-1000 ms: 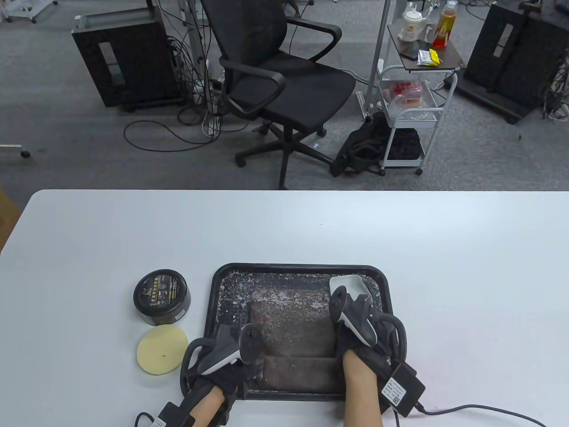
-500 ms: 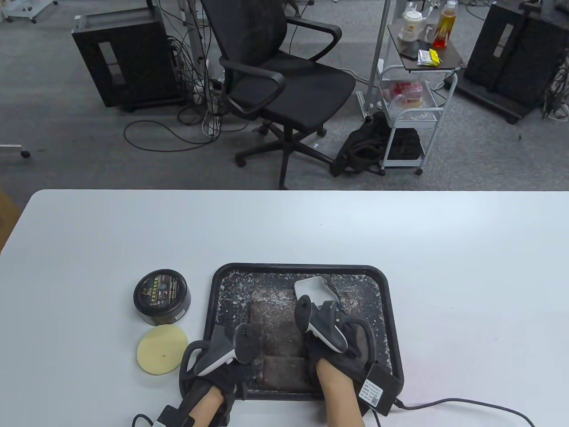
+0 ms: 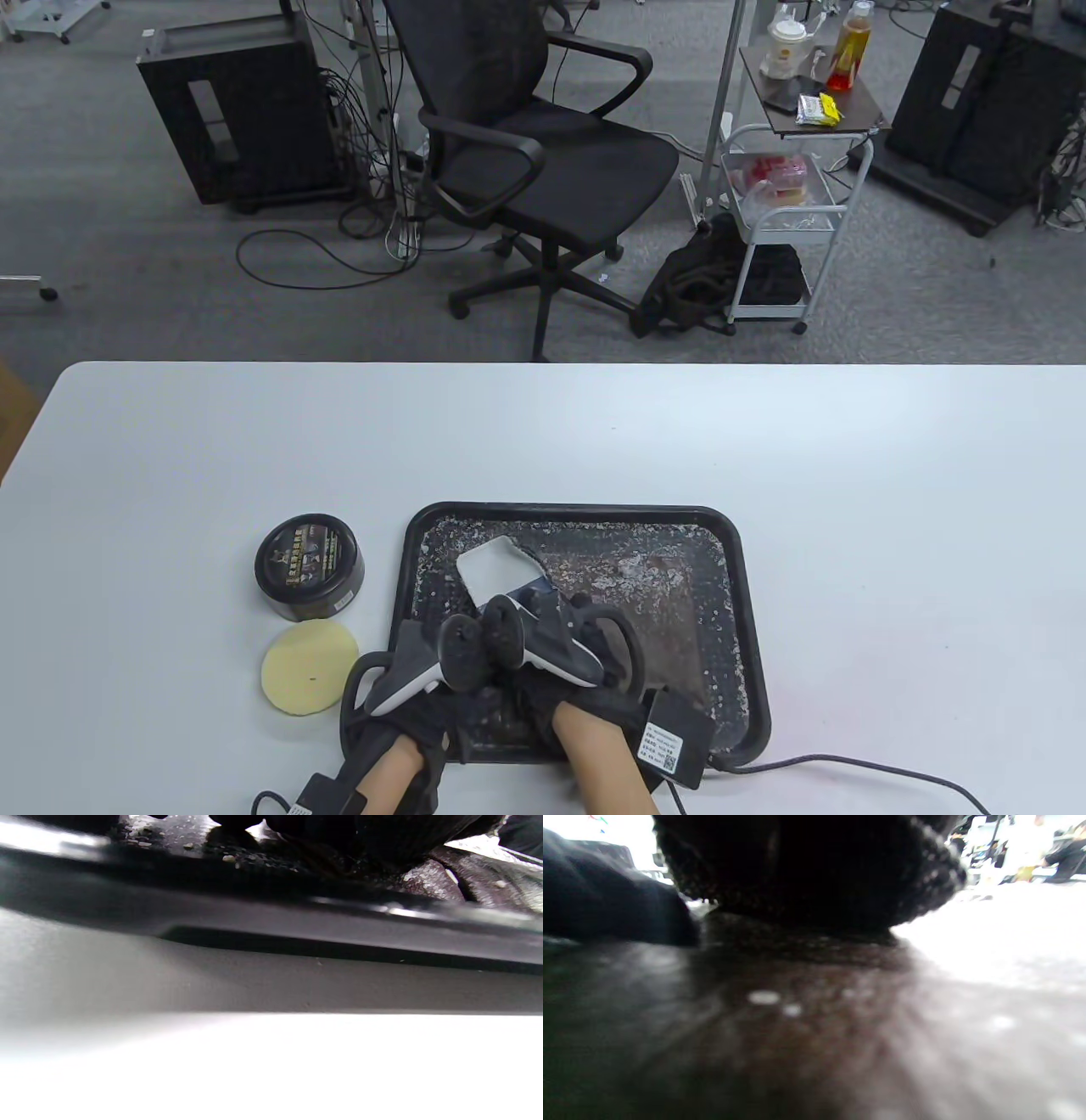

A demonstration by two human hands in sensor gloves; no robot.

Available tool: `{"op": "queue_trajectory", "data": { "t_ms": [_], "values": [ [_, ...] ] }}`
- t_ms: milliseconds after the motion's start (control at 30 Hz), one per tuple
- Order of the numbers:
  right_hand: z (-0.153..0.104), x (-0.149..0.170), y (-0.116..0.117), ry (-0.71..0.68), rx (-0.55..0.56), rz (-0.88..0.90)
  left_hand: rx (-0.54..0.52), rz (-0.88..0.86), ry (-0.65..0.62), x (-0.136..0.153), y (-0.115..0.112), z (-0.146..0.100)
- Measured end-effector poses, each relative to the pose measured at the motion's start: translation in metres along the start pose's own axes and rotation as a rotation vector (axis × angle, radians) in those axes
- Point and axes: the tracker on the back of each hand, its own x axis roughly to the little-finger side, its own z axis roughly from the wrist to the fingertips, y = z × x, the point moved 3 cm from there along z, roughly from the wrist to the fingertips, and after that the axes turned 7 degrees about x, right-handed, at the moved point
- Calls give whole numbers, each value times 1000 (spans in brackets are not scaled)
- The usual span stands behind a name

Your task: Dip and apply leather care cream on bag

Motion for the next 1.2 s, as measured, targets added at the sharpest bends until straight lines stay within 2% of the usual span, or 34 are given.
{"op": "queue_trajectory", "data": {
  "t_ms": [200, 400, 833, 933, 1000, 1100, 1200],
  "values": [
    [0, 3, 2, -43, -13, 41, 13, -25, -14, 3, -1, 1],
    [-7, 14, -2, -68, -62, -108, 25, -32, -14, 5, 0, 2],
    [-36, 109, -12, 111, -70, -266, 37, -39, -12, 5, -2, 2],
    [-44, 131, -15, 190, -85, -340, 39, -41, -12, 6, -2, 2],
    [-50, 146, -14, 268, -129, -305, 39, -40, -12, 6, -2, 2],
    [-53, 149, -14, 294, -123, -238, 40, -40, -12, 6, -3, 2],
    [-53, 138, -13, 267, -112, -261, 27, -33, -23, 5, -2, 2]
  ]
}}
